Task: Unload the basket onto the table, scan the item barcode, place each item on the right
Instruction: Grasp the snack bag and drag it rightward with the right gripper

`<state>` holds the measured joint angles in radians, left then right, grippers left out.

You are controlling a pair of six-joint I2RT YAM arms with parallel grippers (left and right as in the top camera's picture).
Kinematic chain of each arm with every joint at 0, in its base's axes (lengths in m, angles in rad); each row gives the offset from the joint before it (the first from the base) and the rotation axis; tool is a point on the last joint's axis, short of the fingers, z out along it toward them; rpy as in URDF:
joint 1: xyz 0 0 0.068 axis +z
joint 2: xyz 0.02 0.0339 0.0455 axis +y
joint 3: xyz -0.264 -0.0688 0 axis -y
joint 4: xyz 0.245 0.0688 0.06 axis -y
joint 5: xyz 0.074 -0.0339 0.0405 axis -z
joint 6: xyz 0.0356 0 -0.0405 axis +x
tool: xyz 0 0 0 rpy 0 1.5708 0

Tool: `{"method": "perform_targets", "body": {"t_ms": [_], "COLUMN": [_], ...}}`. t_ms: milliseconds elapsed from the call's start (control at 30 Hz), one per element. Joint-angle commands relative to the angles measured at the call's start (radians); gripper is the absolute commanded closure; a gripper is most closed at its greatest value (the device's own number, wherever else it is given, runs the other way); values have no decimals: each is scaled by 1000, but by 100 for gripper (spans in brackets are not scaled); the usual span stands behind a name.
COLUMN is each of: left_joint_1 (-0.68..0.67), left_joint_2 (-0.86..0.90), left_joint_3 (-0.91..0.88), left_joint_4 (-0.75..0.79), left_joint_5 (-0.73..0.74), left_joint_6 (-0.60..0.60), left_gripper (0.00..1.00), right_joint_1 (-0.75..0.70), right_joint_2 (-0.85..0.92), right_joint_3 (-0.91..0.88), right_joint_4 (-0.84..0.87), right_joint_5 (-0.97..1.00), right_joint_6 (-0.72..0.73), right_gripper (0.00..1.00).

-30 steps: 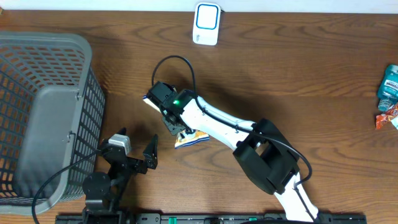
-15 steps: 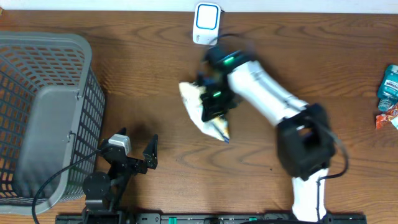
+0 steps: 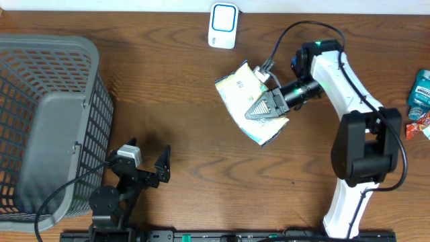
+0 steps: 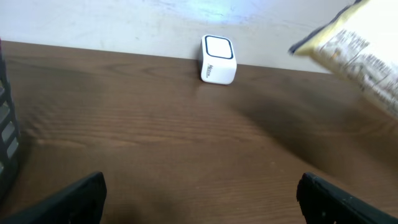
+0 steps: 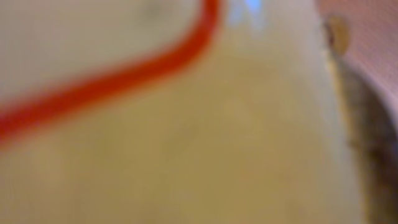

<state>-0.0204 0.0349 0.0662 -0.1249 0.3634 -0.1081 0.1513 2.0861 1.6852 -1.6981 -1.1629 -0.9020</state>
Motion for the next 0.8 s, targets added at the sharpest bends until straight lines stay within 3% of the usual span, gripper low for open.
{"method": "perform_targets", "body": {"t_ms": [0, 400, 767], "left_joint_1": [3, 3, 3], "left_joint_2": [-3, -3, -3], "left_joint_3": [-19, -19, -19], "left_joint_4": [-23, -23, -23], "left_joint_5": [2, 2, 2], "left_joint_6": [-5, -5, -5], "left_gripper": [2, 2, 2], "right_joint_1": [-7, -6, -3], "right_joint_2": [-55, -191, -244], "right_joint_3": [-67, -580, -678], "right_joint_4": [-4, -5, -4], "right_joint_5": [-90, -108, -98], "right_joint_6": [-191, -477, -529], "right_gripper": [99, 99, 99]}}
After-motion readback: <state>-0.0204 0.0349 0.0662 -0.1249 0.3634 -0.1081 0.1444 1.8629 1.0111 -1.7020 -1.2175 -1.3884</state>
